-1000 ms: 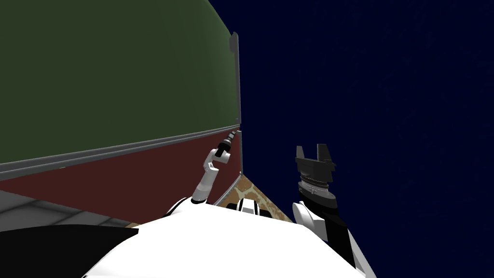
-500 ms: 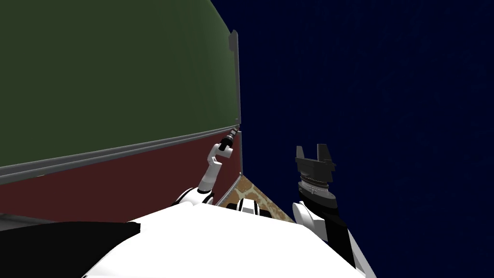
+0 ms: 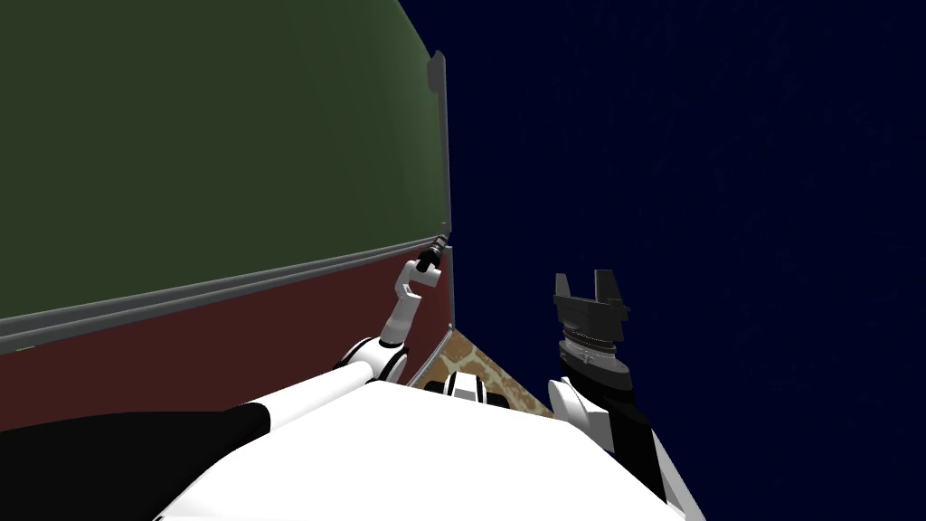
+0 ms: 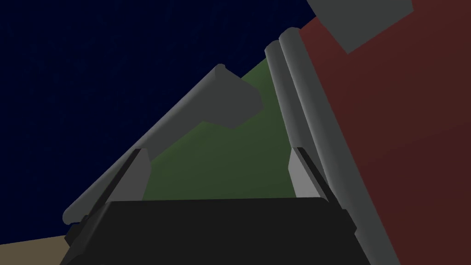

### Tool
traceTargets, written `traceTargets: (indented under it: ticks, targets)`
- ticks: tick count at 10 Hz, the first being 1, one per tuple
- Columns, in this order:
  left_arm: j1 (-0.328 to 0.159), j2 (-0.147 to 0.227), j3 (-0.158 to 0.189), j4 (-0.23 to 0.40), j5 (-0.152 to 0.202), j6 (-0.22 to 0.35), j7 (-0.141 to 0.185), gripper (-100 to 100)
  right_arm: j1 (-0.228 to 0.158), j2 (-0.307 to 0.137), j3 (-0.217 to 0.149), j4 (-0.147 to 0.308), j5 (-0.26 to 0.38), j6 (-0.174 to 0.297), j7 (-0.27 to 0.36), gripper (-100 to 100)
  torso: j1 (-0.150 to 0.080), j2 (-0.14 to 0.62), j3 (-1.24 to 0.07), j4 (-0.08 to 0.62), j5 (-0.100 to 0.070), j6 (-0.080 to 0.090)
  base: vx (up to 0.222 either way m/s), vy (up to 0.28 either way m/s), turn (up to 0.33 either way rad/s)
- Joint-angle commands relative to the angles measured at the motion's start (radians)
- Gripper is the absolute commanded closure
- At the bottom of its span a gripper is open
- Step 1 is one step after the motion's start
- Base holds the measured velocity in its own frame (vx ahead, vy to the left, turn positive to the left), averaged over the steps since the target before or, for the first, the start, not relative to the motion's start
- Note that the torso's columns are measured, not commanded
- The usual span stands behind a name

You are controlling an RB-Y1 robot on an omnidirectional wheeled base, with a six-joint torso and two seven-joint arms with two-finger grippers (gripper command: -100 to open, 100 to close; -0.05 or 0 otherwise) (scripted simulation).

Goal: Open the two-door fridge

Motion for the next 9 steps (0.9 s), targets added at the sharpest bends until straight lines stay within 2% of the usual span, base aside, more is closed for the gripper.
traceTargets:
  ticks: [1,2,3,4,5,6,8,9]
  targets:
    - [-0.060,-0.003,0.001,0.026,-0.010,0.056,-0.013,-100,0.000,0.000,0.000,0.000,0.000,0.000,0.000,0,0.000,0.000,0.000,0.000,0.000,0.000,0.010,0.038,-0.045]
    - [-0.102,-0.006,0.002,0.052,-0.019,0.092,-0.023,-100,0.000,0.000,0.000,0.000,0.000,0.000,0.000,0,-0.001,0.000,0.000,0.000,0.000,0.000,0.014,0.044,-0.072]
    - [-0.109,-0.006,0.002,0.052,-0.019,0.099,-0.023,-100,0.000,0.000,0.000,0.000,0.000,0.000,0.000,0,0.000,-0.001,0.000,0.000,0.000,0.000,0.014,0.039,-0.046]
    - [-0.151,-0.009,0.004,0.077,-0.027,0.141,-0.033,-100,0.000,0.000,0.000,0.000,0.000,0.000,0.000,0,0.000,-0.001,0.000,0.000,0.000,0.000,0.011,0.038,-0.066]
    - [-0.157,-0.009,0.004,0.077,-0.027,0.142,-0.033,-100,0.000,0.000,0.000,0.000,0.000,0.000,0.000,0,0.000,0.000,0.000,0.000,0.000,0.000,0.009,0.037,-0.038]
    - [-0.198,-0.011,0.005,0.101,-0.035,0.183,-0.043,-100,0.000,0.000,0.000,0.000,0.000,0.000,0.000,0,0.000,0.000,0.000,0.000,0.000,0.000,0.009,0.046,-0.069]
    - [-0.248,-0.013,0.006,0.125,-0.043,0.222,-0.052,-100,0.000,0.000,0.000,0.000,0.000,0.000,0.000,0,0.001,0.000,0.000,0.000,0.000,0.000,0.009,0.063,-0.067]
    - [-0.284,-0.014,0.007,0.147,-0.050,0.260,-0.061,-100,0.000,0.000,0.000,0.000,0.000,0.000,0.000,0,0.000,0.000,0.000,0.000,0.000,0.000,0.016,0.049,-0.051]
